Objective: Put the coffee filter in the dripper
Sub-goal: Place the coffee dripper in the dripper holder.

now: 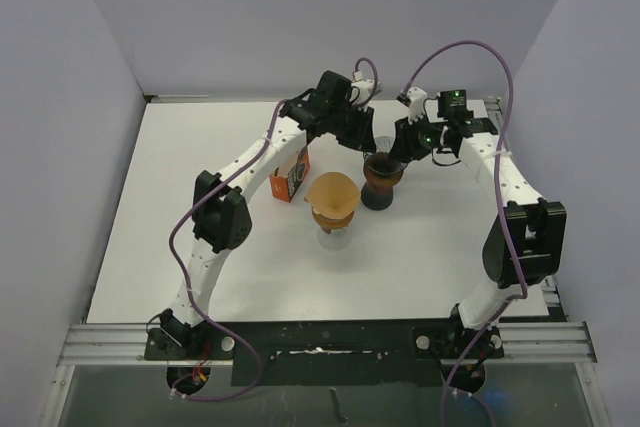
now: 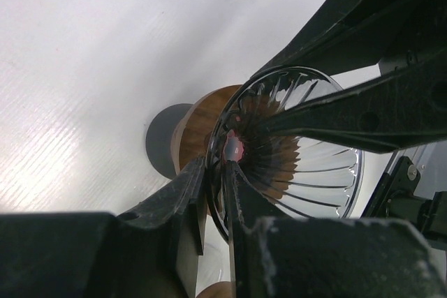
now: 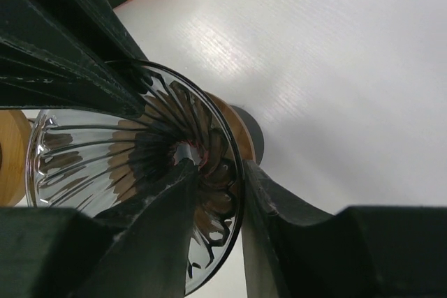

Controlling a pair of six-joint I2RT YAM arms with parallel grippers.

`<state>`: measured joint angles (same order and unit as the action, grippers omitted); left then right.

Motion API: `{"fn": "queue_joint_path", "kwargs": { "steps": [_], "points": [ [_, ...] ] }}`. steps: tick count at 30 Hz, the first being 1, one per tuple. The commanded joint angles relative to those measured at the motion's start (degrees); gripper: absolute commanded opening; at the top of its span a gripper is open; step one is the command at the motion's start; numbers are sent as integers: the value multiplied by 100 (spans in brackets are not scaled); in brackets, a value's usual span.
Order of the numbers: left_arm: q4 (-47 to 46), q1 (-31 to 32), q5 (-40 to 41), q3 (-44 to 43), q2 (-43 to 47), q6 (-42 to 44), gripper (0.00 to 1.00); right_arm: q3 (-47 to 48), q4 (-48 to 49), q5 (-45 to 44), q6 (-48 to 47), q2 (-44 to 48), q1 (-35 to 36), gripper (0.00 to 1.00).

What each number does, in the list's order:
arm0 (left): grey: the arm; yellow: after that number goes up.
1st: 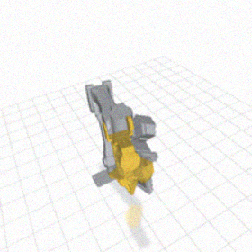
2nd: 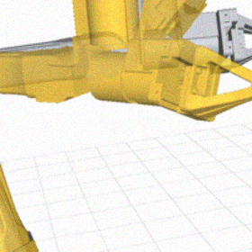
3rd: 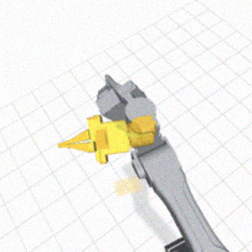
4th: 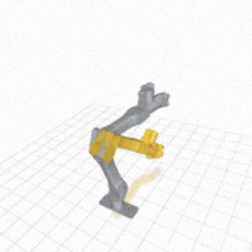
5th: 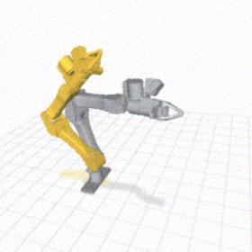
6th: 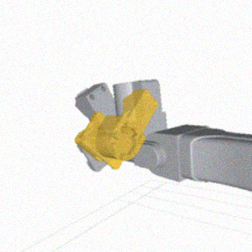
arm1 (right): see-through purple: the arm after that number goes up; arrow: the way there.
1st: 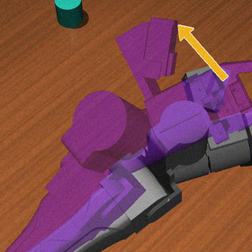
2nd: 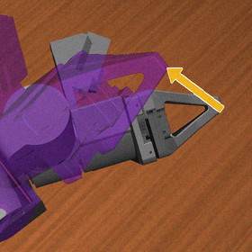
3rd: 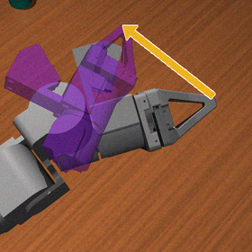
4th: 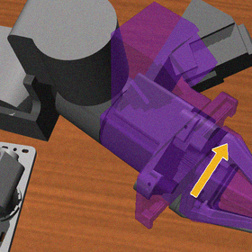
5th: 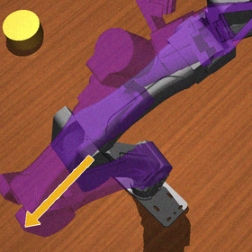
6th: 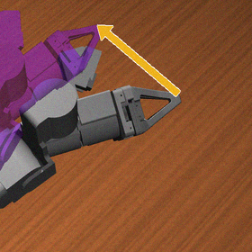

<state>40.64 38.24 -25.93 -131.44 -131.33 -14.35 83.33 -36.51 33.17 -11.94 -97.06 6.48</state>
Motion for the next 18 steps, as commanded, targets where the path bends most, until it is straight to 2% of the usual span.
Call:
{"fn": "queue_joint_path", "kwargs": {
  "steps": [1, 10, 18],
  "points": [
    [595, 90, 135, 0, -210, 351, 9, 304, -617, -30, -256, -180, 45, 32],
    [444, -28, -65, -410, -25, 265, 27, 1047, -979, 115, -260, -178, 33, 49],
    [342, -75, -360, -540, 221, 231, 41, 1216, -1083, 8, -297, -36, 37, 60]
  ]
}}
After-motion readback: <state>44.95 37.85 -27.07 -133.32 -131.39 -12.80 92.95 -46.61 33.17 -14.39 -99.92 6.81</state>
